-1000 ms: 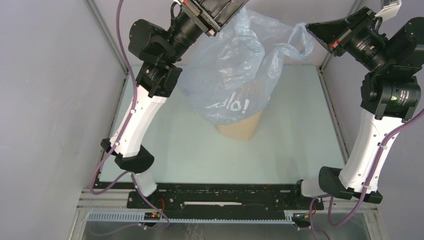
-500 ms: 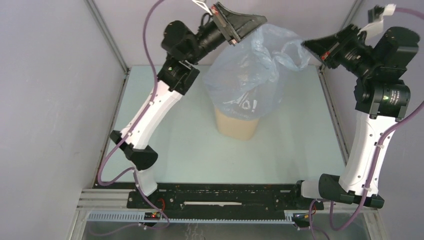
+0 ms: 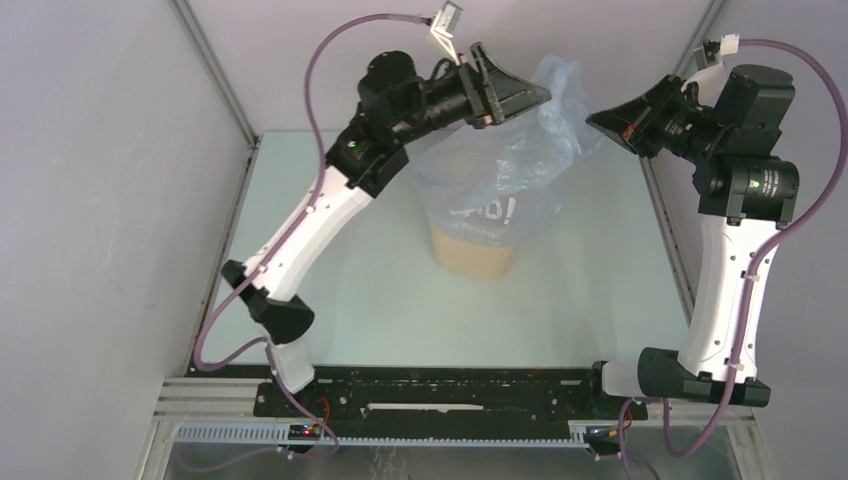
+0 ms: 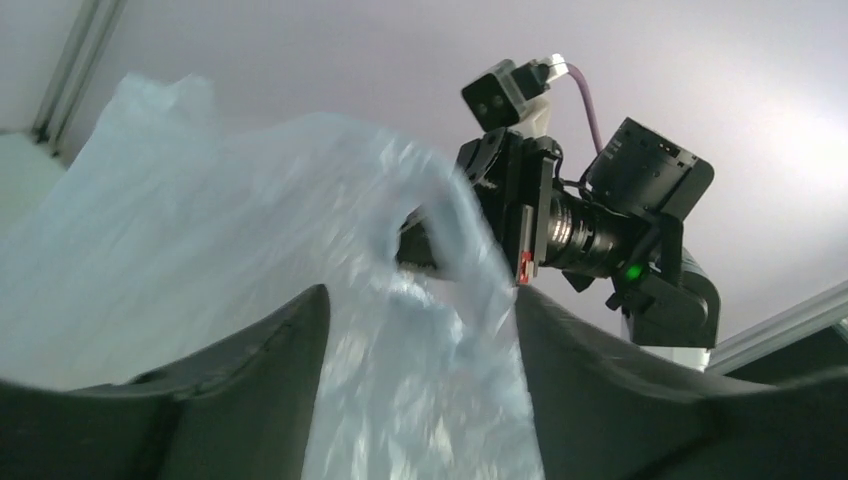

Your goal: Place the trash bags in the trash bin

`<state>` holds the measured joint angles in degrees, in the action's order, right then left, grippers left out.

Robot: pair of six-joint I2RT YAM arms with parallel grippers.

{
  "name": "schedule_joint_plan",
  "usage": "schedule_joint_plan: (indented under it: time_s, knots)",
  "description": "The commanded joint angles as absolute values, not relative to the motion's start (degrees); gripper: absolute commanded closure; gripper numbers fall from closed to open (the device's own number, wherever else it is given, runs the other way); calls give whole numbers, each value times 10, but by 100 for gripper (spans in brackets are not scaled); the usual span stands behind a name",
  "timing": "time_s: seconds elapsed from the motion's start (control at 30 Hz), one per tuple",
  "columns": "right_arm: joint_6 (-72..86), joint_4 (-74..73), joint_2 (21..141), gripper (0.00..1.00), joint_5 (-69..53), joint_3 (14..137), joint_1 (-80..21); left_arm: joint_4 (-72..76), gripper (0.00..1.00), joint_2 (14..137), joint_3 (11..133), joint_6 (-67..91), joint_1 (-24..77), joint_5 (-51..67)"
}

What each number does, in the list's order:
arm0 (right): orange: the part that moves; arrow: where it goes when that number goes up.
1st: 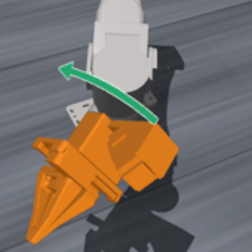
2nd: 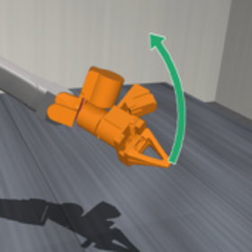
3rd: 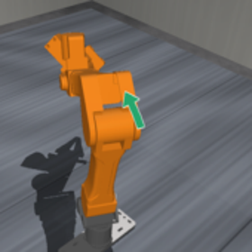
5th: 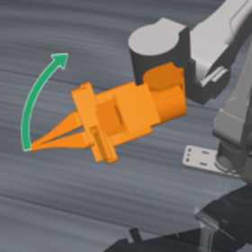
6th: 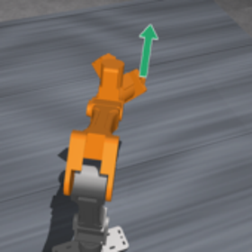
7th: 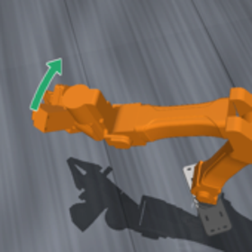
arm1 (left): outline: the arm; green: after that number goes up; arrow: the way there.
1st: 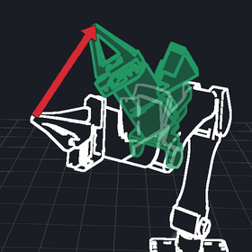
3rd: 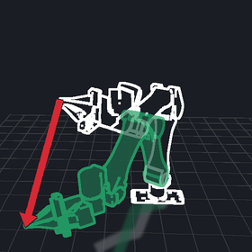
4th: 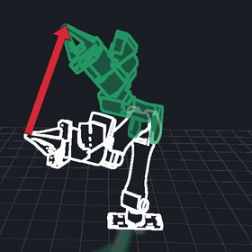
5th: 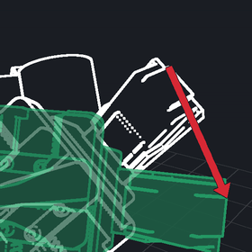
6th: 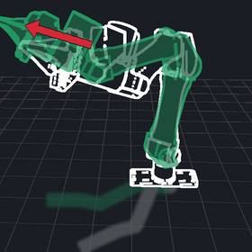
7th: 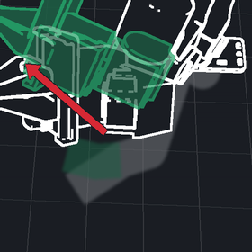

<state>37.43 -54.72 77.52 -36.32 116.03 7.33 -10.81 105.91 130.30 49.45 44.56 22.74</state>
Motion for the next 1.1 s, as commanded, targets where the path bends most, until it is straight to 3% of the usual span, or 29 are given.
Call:
schedule_joint_plan:
  time_s: [0.0, 0.1, 0.27, 0.5, 0.83, 1.07]
  knots:
    - [357, -556, 782, 100, -360, 1204, 73, -165, 16, 927, 1240, 432, 411, 213]
    - [368, -551, 786, 100, -371, 1206, 73, -232, 1, 865, 1207, 388, 382, 195]
    - [378, -542, 788, 100, -387, 1208, 71, -392, 0, 772, 1146, 362, 310, 59]
    - [388, -533, 783, 100, -405, 1203, 55, -396, 12, 730, 981, 464, 244, 46]
    - [403, -526, 765, 100, -400, 1204, 37, -392, 45, 889, 1052, 463, 347, 51]
    - [416, -509, 769, 100, -393, 1205, 8, -376, 51, 1002, 1153, 487, 400, 92]
